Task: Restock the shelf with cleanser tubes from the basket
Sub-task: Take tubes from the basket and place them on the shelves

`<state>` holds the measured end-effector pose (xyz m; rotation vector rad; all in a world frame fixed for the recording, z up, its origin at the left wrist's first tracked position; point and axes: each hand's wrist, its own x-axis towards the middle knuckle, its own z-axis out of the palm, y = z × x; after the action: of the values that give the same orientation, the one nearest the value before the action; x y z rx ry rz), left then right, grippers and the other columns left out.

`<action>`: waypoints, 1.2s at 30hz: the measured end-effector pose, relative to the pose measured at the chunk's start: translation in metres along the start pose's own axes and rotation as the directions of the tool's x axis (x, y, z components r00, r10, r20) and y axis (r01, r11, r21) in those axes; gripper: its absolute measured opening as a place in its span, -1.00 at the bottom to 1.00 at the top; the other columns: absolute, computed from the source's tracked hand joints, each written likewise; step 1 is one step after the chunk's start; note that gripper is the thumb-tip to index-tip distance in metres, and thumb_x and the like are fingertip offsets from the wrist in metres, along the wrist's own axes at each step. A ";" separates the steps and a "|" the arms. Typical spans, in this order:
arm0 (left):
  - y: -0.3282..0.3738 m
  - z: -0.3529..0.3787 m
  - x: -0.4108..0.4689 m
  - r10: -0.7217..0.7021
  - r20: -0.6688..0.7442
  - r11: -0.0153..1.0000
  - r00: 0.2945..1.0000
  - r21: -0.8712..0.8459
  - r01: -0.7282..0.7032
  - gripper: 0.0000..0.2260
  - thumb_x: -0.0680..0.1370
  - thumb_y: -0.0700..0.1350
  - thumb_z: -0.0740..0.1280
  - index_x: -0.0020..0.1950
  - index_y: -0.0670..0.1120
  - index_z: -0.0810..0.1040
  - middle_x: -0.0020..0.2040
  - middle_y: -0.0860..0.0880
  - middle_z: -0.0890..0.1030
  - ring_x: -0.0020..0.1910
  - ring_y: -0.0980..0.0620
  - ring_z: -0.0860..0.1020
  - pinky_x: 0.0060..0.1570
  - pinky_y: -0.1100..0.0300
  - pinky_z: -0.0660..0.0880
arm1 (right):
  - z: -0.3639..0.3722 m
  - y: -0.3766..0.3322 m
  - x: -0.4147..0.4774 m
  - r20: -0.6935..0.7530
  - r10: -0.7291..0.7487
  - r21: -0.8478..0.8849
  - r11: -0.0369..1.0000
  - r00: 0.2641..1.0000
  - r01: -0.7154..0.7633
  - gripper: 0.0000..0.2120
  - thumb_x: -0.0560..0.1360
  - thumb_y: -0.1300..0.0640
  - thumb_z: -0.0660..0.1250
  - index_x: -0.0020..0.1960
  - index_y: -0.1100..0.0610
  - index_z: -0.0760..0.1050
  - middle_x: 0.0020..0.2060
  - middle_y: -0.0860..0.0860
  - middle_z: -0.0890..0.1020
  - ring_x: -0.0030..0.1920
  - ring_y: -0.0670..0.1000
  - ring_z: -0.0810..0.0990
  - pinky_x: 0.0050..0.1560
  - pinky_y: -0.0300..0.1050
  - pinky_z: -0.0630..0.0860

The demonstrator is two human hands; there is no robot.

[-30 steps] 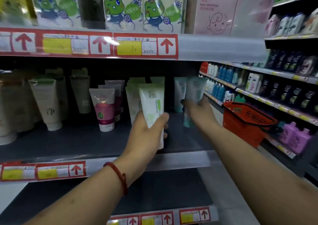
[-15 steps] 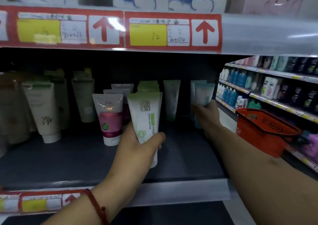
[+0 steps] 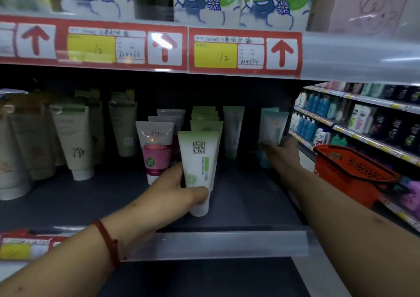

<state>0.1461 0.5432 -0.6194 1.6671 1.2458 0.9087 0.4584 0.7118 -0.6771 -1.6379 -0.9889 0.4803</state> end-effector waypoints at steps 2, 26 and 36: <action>0.000 -0.010 -0.005 0.017 0.018 0.999 1.000 0.027 -0.017 -0.66 0.48 -0.25 0.49 0.14 0.12 0.60 -0.04 0.19 0.71 -0.15 0.41 0.61 -0.25 0.56 0.46 | -0.012 -0.012 -0.015 -0.040 0.030 0.013 0.999 0.999 -0.029 -0.15 0.05 -0.31 0.52 0.22 0.08 0.46 0.11 0.12 0.61 0.05 0.22 0.61 0.07 0.21 0.63; -0.007 -0.002 0.034 0.039 -0.154 0.980 0.987 0.200 -0.007 -0.70 0.39 -0.12 0.62 0.05 -0.05 0.64 -0.06 0.06 0.70 -0.05 0.14 0.66 -0.09 0.33 0.53 | -0.023 -0.049 -0.081 0.008 0.022 0.040 0.999 1.000 -0.022 -0.57 0.46 0.13 0.41 0.24 0.28 0.39 0.09 0.23 0.61 -0.06 0.19 0.58 -0.16 -0.06 0.45; -0.009 -0.008 0.023 -0.007 -0.197 0.980 0.980 0.192 0.046 -0.50 0.34 0.01 0.65 0.19 -0.10 0.58 -0.03 -0.04 0.68 -0.02 -0.01 0.66 0.11 0.03 0.60 | -0.034 -0.060 -0.118 0.062 -0.048 -0.177 0.983 0.997 0.058 -0.54 0.43 0.03 0.44 0.22 0.17 0.37 0.19 0.17 0.56 0.22 0.26 0.53 0.28 0.13 0.50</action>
<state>0.1412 0.5688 -0.6231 1.7406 1.5298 0.9778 0.3954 0.5989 -0.6317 -1.7600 -1.1432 0.4148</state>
